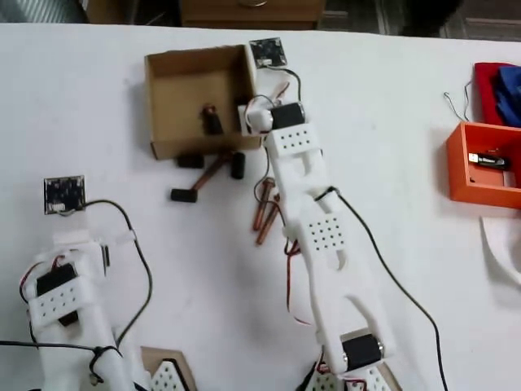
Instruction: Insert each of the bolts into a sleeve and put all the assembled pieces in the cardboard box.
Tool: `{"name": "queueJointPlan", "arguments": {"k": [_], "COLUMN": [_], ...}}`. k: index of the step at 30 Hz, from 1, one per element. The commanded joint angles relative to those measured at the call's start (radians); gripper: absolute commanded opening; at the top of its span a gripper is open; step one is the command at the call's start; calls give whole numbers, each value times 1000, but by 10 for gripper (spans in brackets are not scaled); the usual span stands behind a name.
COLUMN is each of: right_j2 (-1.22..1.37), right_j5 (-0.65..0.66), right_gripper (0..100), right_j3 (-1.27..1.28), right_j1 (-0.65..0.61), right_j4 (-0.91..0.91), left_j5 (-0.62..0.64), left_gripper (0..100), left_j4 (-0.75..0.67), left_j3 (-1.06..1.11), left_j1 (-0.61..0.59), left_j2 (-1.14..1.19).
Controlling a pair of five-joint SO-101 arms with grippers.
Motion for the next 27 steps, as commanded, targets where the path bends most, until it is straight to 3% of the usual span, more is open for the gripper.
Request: {"name": "queueJointPlan", "arguments": {"k": [1,13,18,27], "right_j2": [-84,-119,-124,-182], "right_j5": [8,9,81,32], "right_gripper": [20,21,21,22], "right_j3": [-43,-43,-44,-44], "right_j1": [15,10,2,1], "right_j4": [82,257,274,311], "left_j5": [0,0,0,0], "left_gripper": [146,146,146,146], "left_j4": [-15,-15,-15,-15], "left_j3": [-4,-4,-4,-4], "left_j1": [-9,-9,-9,-9], "left_j2": [-9,-9,-9,-9]}}
